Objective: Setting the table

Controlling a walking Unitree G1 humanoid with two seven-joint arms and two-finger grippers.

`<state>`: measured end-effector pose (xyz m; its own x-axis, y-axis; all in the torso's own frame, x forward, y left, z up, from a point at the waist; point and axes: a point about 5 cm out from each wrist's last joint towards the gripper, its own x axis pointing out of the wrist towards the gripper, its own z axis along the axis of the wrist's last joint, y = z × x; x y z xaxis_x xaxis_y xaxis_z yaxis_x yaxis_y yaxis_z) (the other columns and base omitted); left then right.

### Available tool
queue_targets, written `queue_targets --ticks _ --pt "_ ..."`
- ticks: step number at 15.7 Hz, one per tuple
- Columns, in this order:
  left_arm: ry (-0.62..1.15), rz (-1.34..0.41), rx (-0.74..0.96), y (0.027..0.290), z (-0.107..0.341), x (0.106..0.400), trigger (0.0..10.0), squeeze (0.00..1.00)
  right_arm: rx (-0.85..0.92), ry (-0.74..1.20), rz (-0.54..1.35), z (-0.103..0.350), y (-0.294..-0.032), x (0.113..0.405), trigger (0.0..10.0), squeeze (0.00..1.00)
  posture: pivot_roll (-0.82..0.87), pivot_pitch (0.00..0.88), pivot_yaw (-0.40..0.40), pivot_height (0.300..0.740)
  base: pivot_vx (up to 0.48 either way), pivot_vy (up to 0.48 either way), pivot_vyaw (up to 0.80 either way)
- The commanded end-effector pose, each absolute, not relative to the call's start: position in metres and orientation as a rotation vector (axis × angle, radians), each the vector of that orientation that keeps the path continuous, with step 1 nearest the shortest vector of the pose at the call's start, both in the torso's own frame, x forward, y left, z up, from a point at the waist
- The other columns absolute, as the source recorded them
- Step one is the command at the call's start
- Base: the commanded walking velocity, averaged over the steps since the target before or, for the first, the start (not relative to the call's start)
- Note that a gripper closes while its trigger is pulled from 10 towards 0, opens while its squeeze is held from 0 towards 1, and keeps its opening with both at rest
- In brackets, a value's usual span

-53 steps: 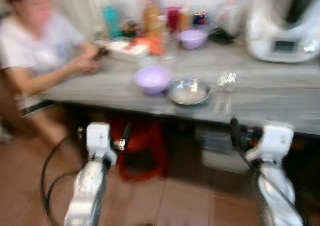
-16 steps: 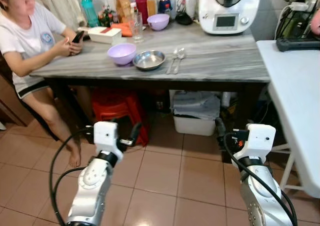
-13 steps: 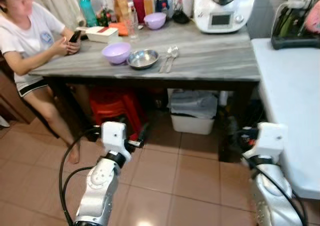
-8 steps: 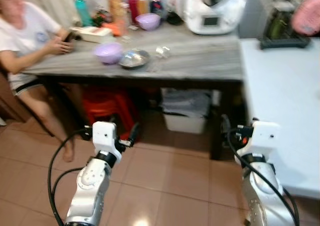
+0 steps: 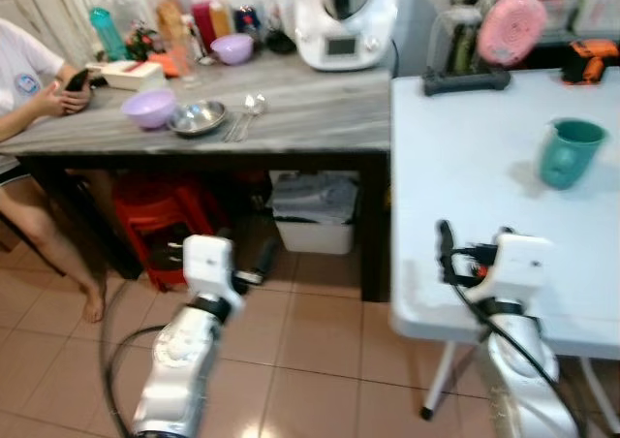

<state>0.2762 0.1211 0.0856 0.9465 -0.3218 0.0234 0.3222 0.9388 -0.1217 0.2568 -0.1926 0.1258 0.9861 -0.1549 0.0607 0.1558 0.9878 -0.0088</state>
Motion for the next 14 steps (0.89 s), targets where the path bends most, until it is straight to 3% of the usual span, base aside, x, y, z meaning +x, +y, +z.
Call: queue_targets --ticks 1,11,14 --pt "-0.009 -0.315 -0.104 0.1311 0.0880 0.2779 10.0 0.00 -0.006 -0.091 -0.140 0.1321 -0.1858 0.2593 10.0 0.00 -0.14 0.000 0.123 0.740 0.000 -0.285 0.00" --pt "-0.007 -0.314 -0.101 0.1310 0.0880 0.2787 10.0 0.00 -0.010 -0.094 -0.149 0.1317 -0.1858 0.2598 10.0 0.00 -0.13 0.000 0.123 0.740 0.000 -0.276 0.00" --pt "-0.014 -0.320 -0.131 0.1304 0.0888 0.2787 10.0 0.00 -0.009 -0.096 -0.154 0.1320 -0.1870 0.2599 10.0 0.00 -0.14 0.000 0.125 0.740 0.000 0.000 0.00"
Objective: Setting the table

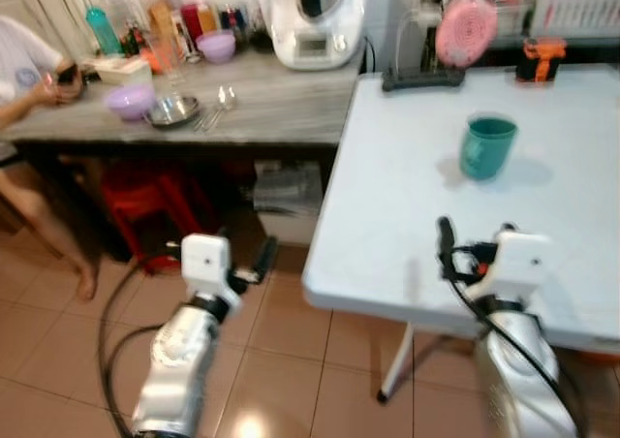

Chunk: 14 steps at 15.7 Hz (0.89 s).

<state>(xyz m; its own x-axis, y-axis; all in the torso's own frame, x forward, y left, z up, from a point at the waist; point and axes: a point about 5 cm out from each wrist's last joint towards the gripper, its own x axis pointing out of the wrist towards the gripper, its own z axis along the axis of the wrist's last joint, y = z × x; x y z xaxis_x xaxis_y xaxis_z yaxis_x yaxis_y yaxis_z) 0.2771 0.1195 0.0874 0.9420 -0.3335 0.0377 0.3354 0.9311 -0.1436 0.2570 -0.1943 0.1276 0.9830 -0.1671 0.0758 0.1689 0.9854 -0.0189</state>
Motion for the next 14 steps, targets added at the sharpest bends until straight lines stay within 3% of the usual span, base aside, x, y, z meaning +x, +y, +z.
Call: queue_targets --ticks 1,8,14 --pt "-0.015 -0.331 -0.128 0.1301 0.0890 0.2786 10.0 0.00 -0.009 -0.095 -0.156 0.1319 -0.1872 0.2599 10.0 0.00 -0.14 0.000 0.125 0.740 0.000 0.000 0.00" --pt "-0.034 -0.409 -0.158 0.1243 0.0913 0.2751 10.0 0.00 -0.010 -0.098 -0.155 0.1326 -0.1878 0.2605 10.0 0.00 -0.14 0.000 0.123 0.740 0.076 0.000 0.00" --pt "-0.033 -0.430 -0.169 0.1212 0.0910 0.2749 10.0 0.00 -0.010 -0.100 -0.155 0.1333 -0.1876 0.2608 10.0 0.00 -0.15 0.000 0.123 0.740 0.340 0.000 -0.58"
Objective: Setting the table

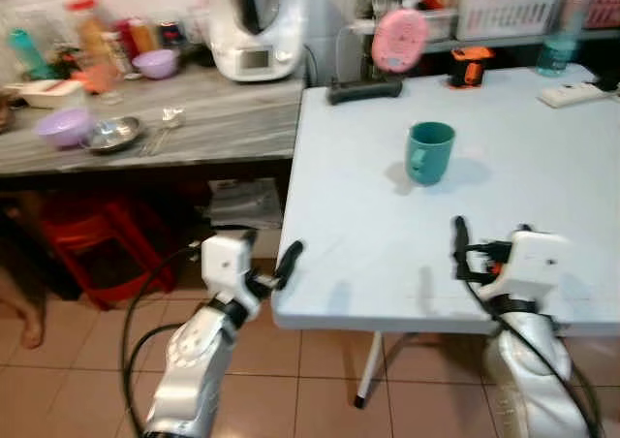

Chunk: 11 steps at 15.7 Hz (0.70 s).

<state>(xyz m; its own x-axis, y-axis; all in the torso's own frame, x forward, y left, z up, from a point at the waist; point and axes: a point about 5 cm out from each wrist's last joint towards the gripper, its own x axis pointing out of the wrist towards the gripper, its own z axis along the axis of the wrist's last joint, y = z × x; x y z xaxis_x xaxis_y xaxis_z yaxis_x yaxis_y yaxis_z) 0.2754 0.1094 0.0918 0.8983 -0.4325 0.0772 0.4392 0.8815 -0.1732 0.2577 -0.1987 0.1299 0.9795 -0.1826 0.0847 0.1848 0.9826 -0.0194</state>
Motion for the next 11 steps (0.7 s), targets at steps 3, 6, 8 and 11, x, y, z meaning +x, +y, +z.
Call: queue_targets --ticks 3,6,8,11 --pt "-0.033 -0.433 -0.170 0.1202 0.0912 0.2753 10.0 0.00 -0.013 -0.102 -0.153 0.1341 -0.1871 0.2611 10.0 0.00 -0.15 0.000 0.122 0.740 0.356 0.000 0.00" --pt "-0.034 -0.434 -0.171 0.1194 0.0912 0.2754 10.0 0.00 -0.033 -0.106 -0.148 0.1354 -0.1861 0.2617 10.0 0.00 -0.15 0.000 0.122 0.740 0.355 0.000 0.00" --pt "-0.032 -0.436 -0.173 0.1190 0.0907 0.2754 10.0 0.00 -0.032 -0.105 -0.145 0.1347 -0.1853 0.2616 10.0 0.00 -0.15 0.000 0.122 0.740 0.354 0.000 0.00" --pt "-0.024 -0.431 -0.188 0.1192 0.0888 0.2742 10.0 0.00 -0.022 -0.102 -0.138 0.1342 -0.1836 0.2619 10.0 0.00 -0.15 0.000 0.120 0.740 0.214 0.000 0.00"
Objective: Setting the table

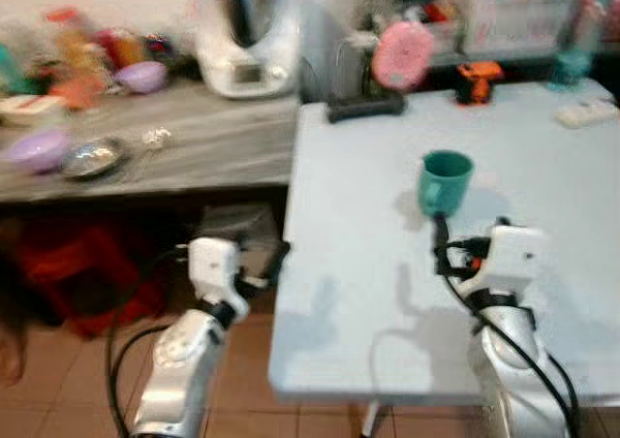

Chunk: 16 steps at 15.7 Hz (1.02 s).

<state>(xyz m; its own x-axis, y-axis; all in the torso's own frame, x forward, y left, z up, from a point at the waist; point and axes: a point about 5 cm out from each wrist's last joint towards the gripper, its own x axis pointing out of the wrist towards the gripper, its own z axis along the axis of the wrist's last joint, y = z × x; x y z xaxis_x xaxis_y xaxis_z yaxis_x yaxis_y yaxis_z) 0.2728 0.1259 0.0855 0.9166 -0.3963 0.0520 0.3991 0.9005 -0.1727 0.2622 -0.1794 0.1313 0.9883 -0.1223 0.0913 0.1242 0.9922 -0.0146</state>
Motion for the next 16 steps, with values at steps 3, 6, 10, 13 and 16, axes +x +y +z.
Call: queue_targets --ticks 3,6,10,13,16 --pt "-0.009 -0.449 -0.175 0.123 0.084 0.269 10.0 0.00 -0.029 -0.091 -0.127 0.133 -0.180 0.263 10.0 0.00 -0.15 0.000 0.120 0.740 0.000 0.000 0.00" --pt "0.015 -0.494 -0.166 0.126 0.078 0.262 10.0 0.00 -0.036 -0.078 -0.118 0.132 -0.176 0.267 10.0 0.00 -0.14 0.003 0.117 0.740 0.000 0.000 0.00" --pt "0.057 -0.630 -0.151 0.122 0.072 0.247 10.0 0.00 -0.062 -0.061 -0.098 0.133 -0.168 0.281 10.0 0.00 -0.13 0.035 0.110 0.740 0.000 0.000 0.00" --pt "0.074 -0.693 -0.155 0.120 0.070 0.241 10.0 0.00 -0.084 -0.037 -0.101 0.133 -0.164 0.296 10.0 0.00 -0.13 0.049 0.112 0.740 0.000 0.000 0.00" --pt "0.091 -0.766 -0.160 0.118 0.070 0.236 10.0 0.00 -0.099 -0.007 -0.138 0.135 -0.161 0.316 10.0 0.00 -0.12 0.064 0.119 0.740 0.000 0.000 0.00"
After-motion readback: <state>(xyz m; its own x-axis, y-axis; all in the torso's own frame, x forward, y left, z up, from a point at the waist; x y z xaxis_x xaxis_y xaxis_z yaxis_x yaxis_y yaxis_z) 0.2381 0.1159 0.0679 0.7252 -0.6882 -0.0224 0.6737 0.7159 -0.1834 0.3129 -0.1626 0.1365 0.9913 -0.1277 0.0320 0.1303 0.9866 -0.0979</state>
